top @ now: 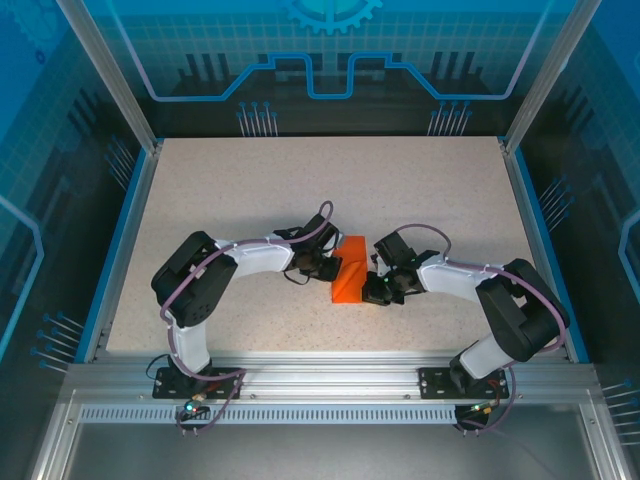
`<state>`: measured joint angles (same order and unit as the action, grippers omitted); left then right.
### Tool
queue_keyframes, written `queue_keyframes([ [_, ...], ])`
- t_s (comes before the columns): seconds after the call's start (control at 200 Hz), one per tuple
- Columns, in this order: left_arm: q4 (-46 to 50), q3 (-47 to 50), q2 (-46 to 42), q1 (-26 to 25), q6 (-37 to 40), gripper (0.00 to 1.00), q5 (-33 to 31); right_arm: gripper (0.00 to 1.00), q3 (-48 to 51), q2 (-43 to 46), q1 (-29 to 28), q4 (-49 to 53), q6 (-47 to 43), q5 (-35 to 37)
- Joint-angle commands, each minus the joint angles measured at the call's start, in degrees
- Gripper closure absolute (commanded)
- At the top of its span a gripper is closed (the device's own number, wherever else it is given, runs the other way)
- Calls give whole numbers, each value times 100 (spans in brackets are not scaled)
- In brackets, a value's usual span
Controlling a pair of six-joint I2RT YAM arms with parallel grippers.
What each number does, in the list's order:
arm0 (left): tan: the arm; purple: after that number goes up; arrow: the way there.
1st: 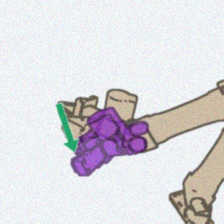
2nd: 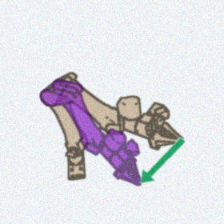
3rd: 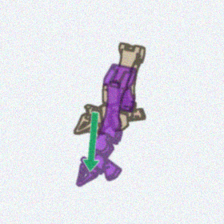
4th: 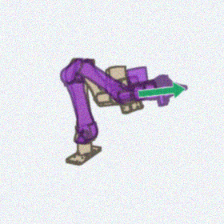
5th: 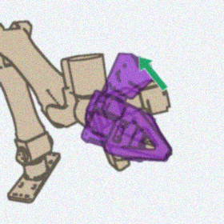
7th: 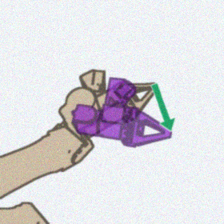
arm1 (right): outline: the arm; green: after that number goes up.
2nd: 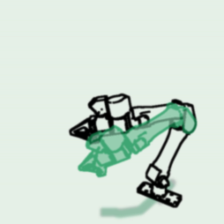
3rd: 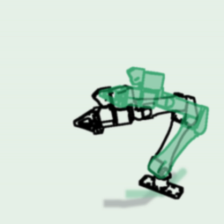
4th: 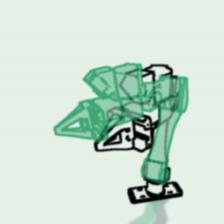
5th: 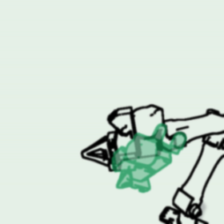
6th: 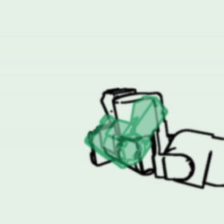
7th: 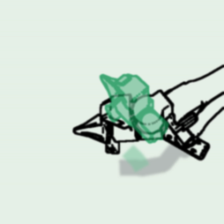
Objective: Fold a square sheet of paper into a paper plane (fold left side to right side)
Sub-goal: Fold the triangle a second time at the center of the table.
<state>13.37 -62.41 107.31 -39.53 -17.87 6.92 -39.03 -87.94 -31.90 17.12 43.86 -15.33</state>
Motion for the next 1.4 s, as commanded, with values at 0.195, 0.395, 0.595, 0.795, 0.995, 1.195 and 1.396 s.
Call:
queue_keyframes([
  [0.195,-238,291,-281,39,71,97,29,93,-3,-144,-77,291,-79,234],
  [0.395,-185,240,-123,37,68,97,67,93,2,-129,-80,291,-79,241],
  [0.595,-193,204,7,40,73,97,133,93,0,-126,-77,294,-88,253],
  [0.795,-109,116,142,35,139,97,137,93,-7,-127,-75,309,-88,250],
  [0.995,-44,139,195,33,179,97,112,93,-44,-4,-47,245,-128,139],
  [1.195,-14,133,177,32,196,97,108,93,95,509,186,-463,8,-393],
  [1.396,-27,124,185,17,187,97,117,93,162,472,352,-1519,464,-612],
])
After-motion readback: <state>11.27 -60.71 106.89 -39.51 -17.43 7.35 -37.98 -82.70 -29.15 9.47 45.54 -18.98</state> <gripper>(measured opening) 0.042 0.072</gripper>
